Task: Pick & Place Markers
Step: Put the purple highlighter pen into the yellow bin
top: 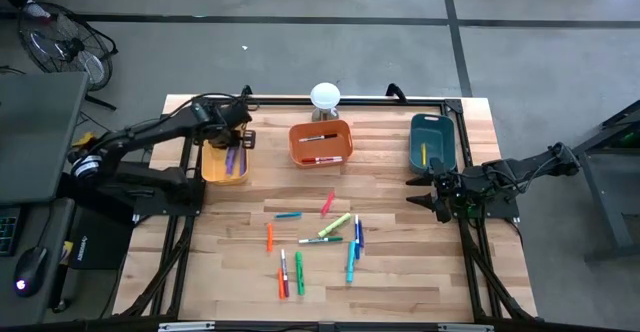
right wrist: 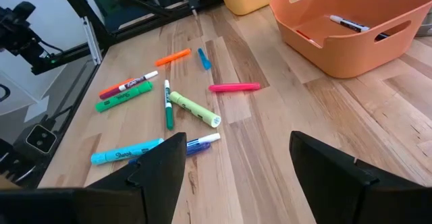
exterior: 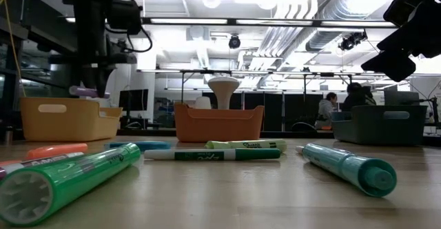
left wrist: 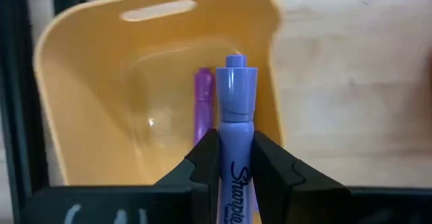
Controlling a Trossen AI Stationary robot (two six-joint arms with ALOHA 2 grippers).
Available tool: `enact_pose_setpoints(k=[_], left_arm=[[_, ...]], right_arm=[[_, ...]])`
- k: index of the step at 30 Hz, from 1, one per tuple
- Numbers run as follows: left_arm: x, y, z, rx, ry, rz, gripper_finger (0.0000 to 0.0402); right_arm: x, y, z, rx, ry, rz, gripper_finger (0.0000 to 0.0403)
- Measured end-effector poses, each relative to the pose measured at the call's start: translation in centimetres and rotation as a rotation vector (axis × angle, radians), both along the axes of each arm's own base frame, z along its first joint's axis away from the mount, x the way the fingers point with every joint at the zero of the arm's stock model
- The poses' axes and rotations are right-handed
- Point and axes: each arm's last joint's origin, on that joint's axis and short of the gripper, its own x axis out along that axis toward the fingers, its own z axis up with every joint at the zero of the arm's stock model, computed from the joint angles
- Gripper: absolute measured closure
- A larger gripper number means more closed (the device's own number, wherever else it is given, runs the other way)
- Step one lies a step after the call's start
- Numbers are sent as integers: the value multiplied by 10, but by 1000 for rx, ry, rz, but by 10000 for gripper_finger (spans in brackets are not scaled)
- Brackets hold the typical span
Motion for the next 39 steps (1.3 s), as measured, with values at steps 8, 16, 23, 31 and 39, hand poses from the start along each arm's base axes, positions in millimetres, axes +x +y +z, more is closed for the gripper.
enact_pose_setpoints(k=[8, 16, 23, 31, 39], left_arm=[[0, 10, -14, -61, 77, 110, 348], [8, 17, -29, -98, 124, 168, 348], [15, 21, -43, -135, 178, 171, 348], [27, 22, -57, -146, 192, 141, 348], [32, 25, -61, -157, 164, 121, 271]], right_arm=[[0, 0, 0, 0, 0, 0, 150], [0, 0, 0, 0, 0, 0, 150], [0, 0, 0, 0, 0, 0, 151], [0, 0, 0, 0, -1, 0, 150], [0, 0, 0, 0, -1, 0, 151]])
